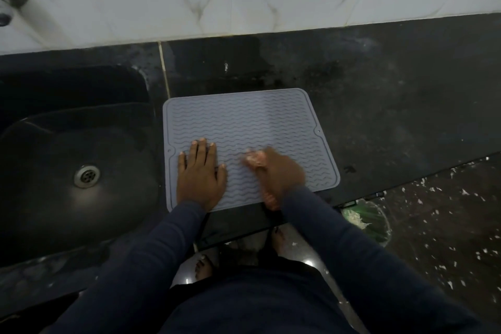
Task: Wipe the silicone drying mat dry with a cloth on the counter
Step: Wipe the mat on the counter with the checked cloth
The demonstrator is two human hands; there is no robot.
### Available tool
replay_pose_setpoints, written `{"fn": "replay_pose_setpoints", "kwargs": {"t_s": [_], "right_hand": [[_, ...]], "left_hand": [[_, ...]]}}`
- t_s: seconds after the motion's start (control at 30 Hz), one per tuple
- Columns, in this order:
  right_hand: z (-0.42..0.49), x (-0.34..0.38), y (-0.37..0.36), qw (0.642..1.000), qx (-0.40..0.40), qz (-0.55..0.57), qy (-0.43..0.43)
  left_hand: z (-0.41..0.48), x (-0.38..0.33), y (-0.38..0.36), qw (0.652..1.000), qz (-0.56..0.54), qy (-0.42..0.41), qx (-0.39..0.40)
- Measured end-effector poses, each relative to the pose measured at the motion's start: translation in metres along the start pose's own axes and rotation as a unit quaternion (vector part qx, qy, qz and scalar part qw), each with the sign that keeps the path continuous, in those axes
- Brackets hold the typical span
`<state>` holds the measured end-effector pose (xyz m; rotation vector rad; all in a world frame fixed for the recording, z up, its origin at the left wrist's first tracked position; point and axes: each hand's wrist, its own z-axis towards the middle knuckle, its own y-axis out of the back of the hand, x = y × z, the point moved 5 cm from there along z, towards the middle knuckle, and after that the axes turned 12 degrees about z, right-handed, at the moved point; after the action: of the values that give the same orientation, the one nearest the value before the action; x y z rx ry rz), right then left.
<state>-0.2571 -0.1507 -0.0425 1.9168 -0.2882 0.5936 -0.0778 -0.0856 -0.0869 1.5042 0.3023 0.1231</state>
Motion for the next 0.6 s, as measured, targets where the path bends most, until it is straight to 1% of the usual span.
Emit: {"fn": "replay_pose_setpoints", "kwargs": {"t_s": [0.1,0.17,0.2,0.27,0.3,0.33,0.4,0.43,0.47,0.53,0.6], "right_hand": [[0.010,-0.061,0.050,0.995,-0.049,-0.020,-0.082],[0.014,-0.078,0.067,0.992,-0.063,-0.027,-0.107],[0.015,-0.076,0.069,0.992,-0.069,-0.028,-0.106],[0.012,-0.054,0.062,0.992,-0.088,-0.008,-0.086],[0.009,-0.033,0.051,0.994,-0.088,0.003,-0.063],[0.006,-0.011,0.035,0.997,-0.077,0.003,-0.030],[-0.003,0.027,-0.010,0.999,-0.022,0.003,0.028],[-0.008,0.036,-0.024,0.999,-0.002,0.000,0.041],[-0.012,0.033,-0.029,0.999,-0.002,-0.012,0.046],[-0.017,-0.005,-0.007,0.999,-0.036,-0.019,0.006],[-0.019,-0.063,0.034,0.994,-0.077,-0.023,-0.077]], "left_hand": [[0.000,-0.001,0.000,1.000,0.003,0.000,0.004],[0.000,-0.001,-0.001,1.000,0.004,-0.001,0.008],[0.000,-0.001,-0.001,1.000,0.005,-0.001,0.010],[0.000,-0.001,-0.001,1.000,0.008,-0.001,0.009],[0.000,-0.001,-0.001,1.000,0.007,-0.001,0.010],[0.000,-0.001,-0.002,1.000,0.007,-0.003,0.011],[0.001,0.000,-0.002,1.000,0.009,-0.004,0.006],[0.001,0.000,-0.001,1.000,0.007,-0.005,0.005],[0.001,0.000,-0.002,1.000,0.007,-0.007,0.006],[0.001,0.000,-0.003,1.000,0.009,-0.008,0.010],[0.001,0.000,-0.003,1.000,0.008,-0.005,0.011]]}}
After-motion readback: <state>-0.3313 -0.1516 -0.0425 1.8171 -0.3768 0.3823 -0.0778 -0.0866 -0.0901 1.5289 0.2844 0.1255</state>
